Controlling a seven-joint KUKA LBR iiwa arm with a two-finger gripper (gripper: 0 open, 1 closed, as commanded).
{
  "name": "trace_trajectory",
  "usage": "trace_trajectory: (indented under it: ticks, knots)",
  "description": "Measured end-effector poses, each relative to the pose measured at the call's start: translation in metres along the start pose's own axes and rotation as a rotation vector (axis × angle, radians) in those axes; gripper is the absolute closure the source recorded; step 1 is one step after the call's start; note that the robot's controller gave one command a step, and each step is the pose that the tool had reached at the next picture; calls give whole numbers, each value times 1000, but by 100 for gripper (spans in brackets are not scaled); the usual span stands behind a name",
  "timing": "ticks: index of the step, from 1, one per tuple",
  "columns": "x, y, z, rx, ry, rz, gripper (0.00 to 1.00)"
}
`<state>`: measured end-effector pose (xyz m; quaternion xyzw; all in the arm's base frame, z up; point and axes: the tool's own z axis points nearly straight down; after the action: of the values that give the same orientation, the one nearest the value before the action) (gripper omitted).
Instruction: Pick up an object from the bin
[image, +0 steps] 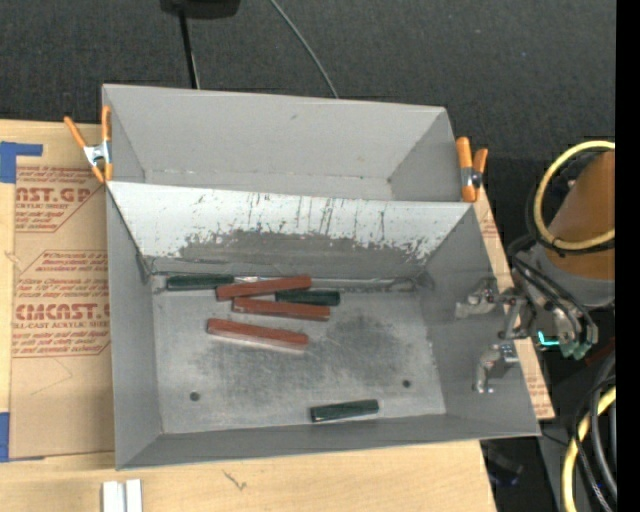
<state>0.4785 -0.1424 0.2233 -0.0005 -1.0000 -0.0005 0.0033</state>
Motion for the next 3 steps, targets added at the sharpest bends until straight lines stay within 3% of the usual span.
trace_trajectory:
  ticks: [1, 2, 3]
  knots:
    - [-2, 1, -4, 2, -8, -1, 0]
    - [-9, 47, 76, 3, -12, -40, 0]
    - [-10, 78, 79, 0, -2, -54, 0]
